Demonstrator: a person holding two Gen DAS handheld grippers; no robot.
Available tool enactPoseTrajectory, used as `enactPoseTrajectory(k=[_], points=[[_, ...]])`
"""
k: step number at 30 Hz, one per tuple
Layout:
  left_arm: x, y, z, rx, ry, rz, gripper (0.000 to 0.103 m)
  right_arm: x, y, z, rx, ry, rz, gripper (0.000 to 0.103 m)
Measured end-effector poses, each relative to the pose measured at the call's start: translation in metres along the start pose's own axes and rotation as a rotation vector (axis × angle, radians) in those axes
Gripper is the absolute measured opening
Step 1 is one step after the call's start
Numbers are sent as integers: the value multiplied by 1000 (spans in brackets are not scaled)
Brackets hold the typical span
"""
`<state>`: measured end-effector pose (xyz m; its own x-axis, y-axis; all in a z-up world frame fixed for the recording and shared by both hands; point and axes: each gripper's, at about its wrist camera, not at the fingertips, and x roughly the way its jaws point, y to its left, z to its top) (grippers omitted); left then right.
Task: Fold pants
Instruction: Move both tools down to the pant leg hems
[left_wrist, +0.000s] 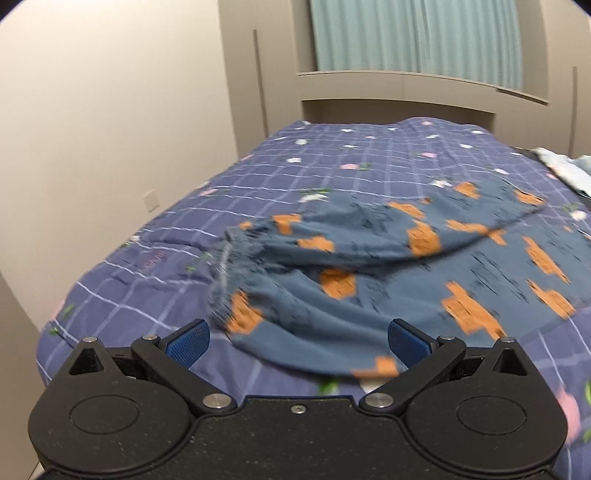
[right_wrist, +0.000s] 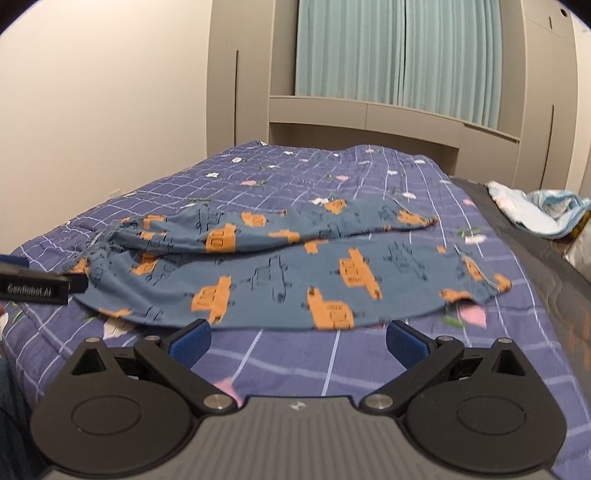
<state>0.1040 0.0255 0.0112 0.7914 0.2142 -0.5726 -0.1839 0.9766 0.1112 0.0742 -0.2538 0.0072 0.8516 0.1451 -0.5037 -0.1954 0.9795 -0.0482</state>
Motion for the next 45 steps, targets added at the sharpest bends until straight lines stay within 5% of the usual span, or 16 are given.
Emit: enactPoseTrajectory(k=[9,17,32,40,45], points=[[29,9,55,47,-27,65,103,27,-6,15,-26,9,25,103],[69,5,93,108,-33,78,103,60,-24,37,2,4,151,103],[168,24,134,117,16,36,103,180,-27,115,-236,99,349,103],[214,46,156,158,-86,-118,103,277,-23,152,-350,223,399,103],[242,46,150,249,-52,-252,103,328,-13,166,-441,259,432,103]])
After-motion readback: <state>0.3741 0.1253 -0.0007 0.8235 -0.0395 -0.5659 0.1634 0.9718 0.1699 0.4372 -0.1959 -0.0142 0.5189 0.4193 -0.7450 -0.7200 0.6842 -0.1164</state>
